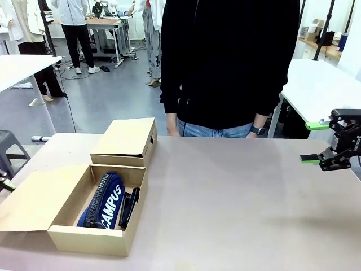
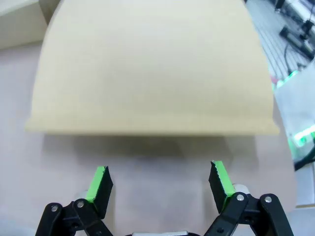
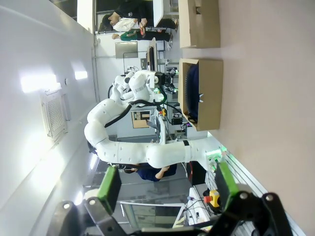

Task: Place items inside the box.
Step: Close the lid of the Mailer Box closest to the robot.

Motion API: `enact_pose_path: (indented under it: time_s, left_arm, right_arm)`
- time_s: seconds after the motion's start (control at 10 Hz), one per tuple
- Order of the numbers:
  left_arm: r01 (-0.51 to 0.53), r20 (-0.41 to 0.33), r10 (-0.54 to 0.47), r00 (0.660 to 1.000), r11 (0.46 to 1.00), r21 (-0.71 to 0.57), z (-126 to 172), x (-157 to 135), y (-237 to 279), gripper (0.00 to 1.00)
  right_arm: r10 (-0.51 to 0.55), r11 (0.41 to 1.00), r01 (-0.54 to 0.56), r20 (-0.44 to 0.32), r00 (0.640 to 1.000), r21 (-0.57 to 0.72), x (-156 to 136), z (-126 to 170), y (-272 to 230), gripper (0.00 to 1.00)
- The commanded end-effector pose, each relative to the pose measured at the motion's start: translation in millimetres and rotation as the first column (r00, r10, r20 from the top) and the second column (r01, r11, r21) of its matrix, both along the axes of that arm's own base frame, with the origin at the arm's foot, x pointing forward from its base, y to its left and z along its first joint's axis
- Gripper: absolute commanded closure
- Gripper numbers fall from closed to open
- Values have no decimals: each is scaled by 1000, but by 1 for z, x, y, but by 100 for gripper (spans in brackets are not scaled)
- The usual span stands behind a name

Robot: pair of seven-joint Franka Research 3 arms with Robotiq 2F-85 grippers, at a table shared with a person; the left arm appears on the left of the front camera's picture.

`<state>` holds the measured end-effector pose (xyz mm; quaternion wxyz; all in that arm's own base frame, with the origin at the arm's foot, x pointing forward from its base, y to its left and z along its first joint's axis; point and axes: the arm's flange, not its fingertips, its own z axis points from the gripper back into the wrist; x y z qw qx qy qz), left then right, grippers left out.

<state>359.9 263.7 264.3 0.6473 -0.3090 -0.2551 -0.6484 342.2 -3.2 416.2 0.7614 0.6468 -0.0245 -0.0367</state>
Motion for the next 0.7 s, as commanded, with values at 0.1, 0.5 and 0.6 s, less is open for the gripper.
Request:
enact_pose_path:
  time_s: [0.1,0.5,0.6]
  left_arm:
    - [34,41,-36,999,999,35,-31,-13,16,0]
    - [69,63,-68,996,998,-12,-34,-10,5,0]
    - [83,77,-81,994,996,-29,-33,-10,-3,0]
  right_arm:
    - [9,1000,-9,-14,1000,-2,-3,4,-1,0]
    - [9,1000,-9,-14,1000,-2,-3,4,-1,0]
    - [9,1000,-9,-14,1000,-2,-3,4,-1,0]
